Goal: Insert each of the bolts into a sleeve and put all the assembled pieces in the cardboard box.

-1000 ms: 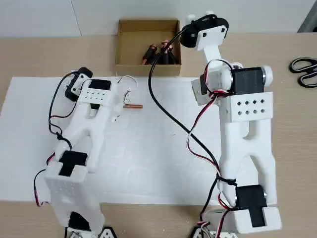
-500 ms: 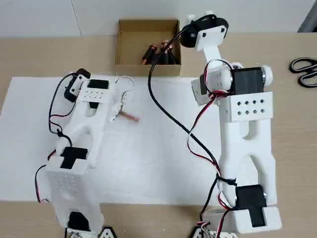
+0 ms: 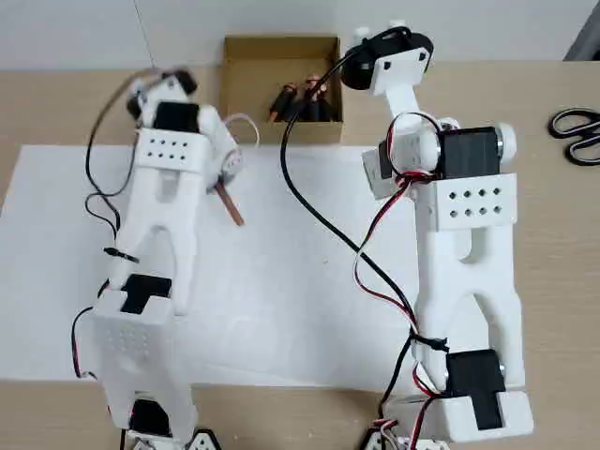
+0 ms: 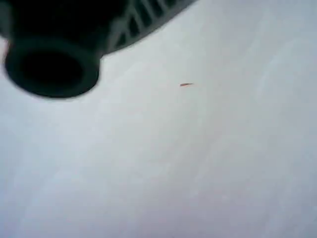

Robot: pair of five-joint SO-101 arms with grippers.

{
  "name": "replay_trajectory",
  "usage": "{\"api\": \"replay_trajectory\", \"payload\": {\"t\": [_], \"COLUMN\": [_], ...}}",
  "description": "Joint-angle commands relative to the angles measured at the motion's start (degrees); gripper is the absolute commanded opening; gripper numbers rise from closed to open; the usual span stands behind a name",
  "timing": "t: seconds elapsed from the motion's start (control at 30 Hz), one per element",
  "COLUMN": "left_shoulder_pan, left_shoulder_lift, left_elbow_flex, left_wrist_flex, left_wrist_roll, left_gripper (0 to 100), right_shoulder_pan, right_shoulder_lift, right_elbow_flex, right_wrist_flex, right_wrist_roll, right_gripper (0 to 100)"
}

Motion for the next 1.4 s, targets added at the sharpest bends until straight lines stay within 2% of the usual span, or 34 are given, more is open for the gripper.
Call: {"api": "replay_trajectory", "payload": {"t": [0.0,0.13,0.3,0.43,0.57,0.67,0.83,1.07,1.2,1.37], "left_shoulder_pan": [-1.3,-1.3,-0.4,3.4,7.1,7.2,7.6,7.6,7.8,10.2], "left_shoulder_lift": [-2.3,-9.0,-20.8,-30.8,-38.5,-43.2,-51.8,-62.6,-68.7,-75.3], "left_elbow_flex": [-10.9,-12.0,-9.3,-2.3,7.2,16.0,33.5,57.3,67.4,74.0], "left_wrist_flex": [3.3,3.3,3.3,3.2,1.3,-6.4,-19.3,-37.8,-48.9,-55.1], "left_wrist_roll": [-7.5,-12.4,-18.7,-22.9,-23.4,-23.5,-23.6,-23.5,-23.2,-23.3], "left_gripper": [1,1,1,1,1,1,1,1,1,1], "right_shoulder_pan": [0.0,-0.5,-3.8,-7.5,-7.2,-7.1,-7.1,-8.4,-10.3,-11.6], "right_shoulder_lift": [-3.2,-6.0,-19.1,-29.6,-36.8,-40.7,-47.2,-58.6,-66.1,-74.1], "right_elbow_flex": [-2.8,-2.8,2.4,12.8,28.4,39.3,50.5,65.8,76.2,88.5], "right_wrist_flex": [0.4,0.7,0.6,0.6,-0.4,-3.3,-15.1,-32.5,-39.0,-48.9], "right_wrist_roll": [-0.5,-0.5,-0.4,-0.4,-0.5,-0.5,-0.8,-8.5,-9.2,-9.1], "right_gripper": [0.4,0.4,0.4,0.4,0.4,0.4,0.4,0.4,0.4,0.4]}}
